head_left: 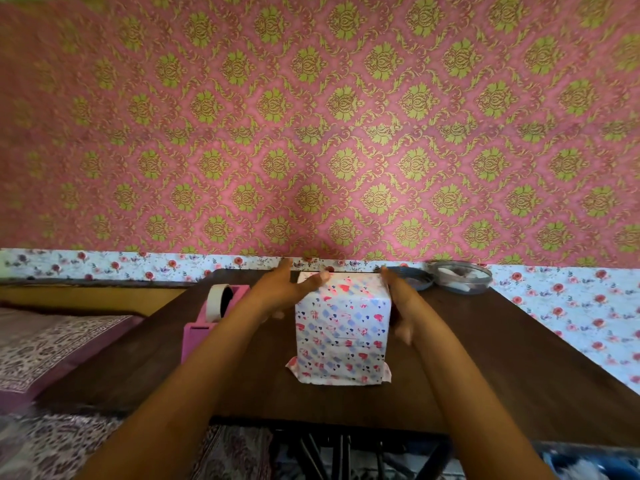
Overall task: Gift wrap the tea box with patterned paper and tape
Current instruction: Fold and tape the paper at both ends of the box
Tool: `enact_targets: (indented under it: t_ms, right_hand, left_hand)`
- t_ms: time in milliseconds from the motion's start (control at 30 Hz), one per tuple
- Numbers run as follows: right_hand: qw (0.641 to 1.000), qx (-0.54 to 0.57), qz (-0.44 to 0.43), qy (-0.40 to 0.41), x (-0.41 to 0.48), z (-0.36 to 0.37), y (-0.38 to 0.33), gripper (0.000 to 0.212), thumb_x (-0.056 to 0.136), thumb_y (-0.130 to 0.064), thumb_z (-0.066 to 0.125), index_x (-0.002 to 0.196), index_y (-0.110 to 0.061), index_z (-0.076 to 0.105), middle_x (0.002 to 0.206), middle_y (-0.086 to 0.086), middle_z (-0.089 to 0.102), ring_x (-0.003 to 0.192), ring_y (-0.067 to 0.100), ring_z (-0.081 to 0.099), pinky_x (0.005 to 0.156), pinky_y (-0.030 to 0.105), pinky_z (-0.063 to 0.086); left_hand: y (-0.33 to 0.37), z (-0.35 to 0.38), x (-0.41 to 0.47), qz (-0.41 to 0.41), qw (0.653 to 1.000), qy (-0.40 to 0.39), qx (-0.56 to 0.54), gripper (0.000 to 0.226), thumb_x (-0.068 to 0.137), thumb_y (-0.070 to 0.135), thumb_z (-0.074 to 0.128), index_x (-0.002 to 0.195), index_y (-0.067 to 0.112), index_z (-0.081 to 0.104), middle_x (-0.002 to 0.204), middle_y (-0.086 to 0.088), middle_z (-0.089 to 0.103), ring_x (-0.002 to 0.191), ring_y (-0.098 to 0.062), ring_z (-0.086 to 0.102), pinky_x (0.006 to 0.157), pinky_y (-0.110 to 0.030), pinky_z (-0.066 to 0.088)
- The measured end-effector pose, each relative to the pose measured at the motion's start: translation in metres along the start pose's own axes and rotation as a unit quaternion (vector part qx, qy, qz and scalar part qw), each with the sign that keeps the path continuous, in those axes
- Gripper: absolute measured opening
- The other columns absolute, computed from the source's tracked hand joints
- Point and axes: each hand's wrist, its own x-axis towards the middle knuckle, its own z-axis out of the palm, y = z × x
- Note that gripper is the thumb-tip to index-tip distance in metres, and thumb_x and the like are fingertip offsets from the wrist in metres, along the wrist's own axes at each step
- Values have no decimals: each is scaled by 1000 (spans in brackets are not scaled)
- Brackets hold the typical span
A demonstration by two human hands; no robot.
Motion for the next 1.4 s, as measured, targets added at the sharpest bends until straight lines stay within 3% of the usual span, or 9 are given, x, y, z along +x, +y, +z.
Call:
enact_targets:
  t_ms: [100,200,433,600,833,933,1133,1233,1400]
  right_hand:
    - [999,-22,25,-34,-10,3,5,53,95,-49,38,127,-7,50,129,20,56,118,34,53,85,46,42]
    - [998,-11,0,-55,-13,3,8,44,97,-45,36,118,-10,54,126,18,57,113,32,56,82,43,43]
    - [994,63,-66,-63,-2,-8,41,41,90,-43,52,120,-15,50,117,18,60,100,35,63,87,51,52]
    - [994,-61,-88,-2,-5,-12,85,33,91,-15,56,117,-19,36,126,13,46,105,28,54,87,46,52]
    - [993,-82,-61,60,12,-14,82,37,92,-14,55,125,-7,40,118,10,51,92,17,54,72,29,47]
    - [992,-114,29,35,18,-13,69,50,92,-26,56,132,-1,42,130,18,52,112,30,55,78,33,46]
    - [990,-143,4,8,16,-13,67,47,93,-24,53,134,-4,41,130,15,53,111,28,56,79,33,48]
    - [992,-103,-76,-5,18,-17,67,40,91,-15,57,128,-13,42,123,10,55,96,21,59,66,29,51]
    - [976,-65,-205,-18,15,-16,65,38,86,-2,61,116,-15,41,118,6,55,108,22,56,79,32,53]
  left_hand:
    - [2,-5,-16,-73,992,-89,-53,85,72,79,31,129,18,42,139,-13,48,89,-28,68,71,-33,58]
    - [3,-9,-28,-65,983,-104,-139,79,80,73,31,139,20,35,138,-15,48,85,-30,70,77,-35,58]
    - [-15,12,-28,-25,936,-61,-346,46,89,57,39,115,21,49,115,-10,60,108,-29,58,96,-46,47]
    - [-53,47,-25,-62,959,-47,-271,31,92,24,54,118,14,40,124,-13,52,92,-16,58,66,-27,50]
    - [-79,45,0,-113,972,-59,-197,59,84,33,65,135,18,41,139,-7,44,127,-26,43,107,-45,36]
    - [-64,46,13,-147,972,-56,-172,66,86,46,58,139,11,38,145,-9,40,131,-28,39,110,-43,31]
    - [-39,55,24,-178,971,-19,-156,62,89,30,60,139,5,35,140,-14,43,125,-27,46,96,-36,40]
    - [-36,49,27,-107,966,-5,-236,54,84,16,66,131,4,41,132,-13,51,107,-23,54,74,-29,45]
    - [-47,40,18,-5,948,33,-316,51,76,7,72,115,17,41,125,-6,53,96,-17,56,69,-28,49]
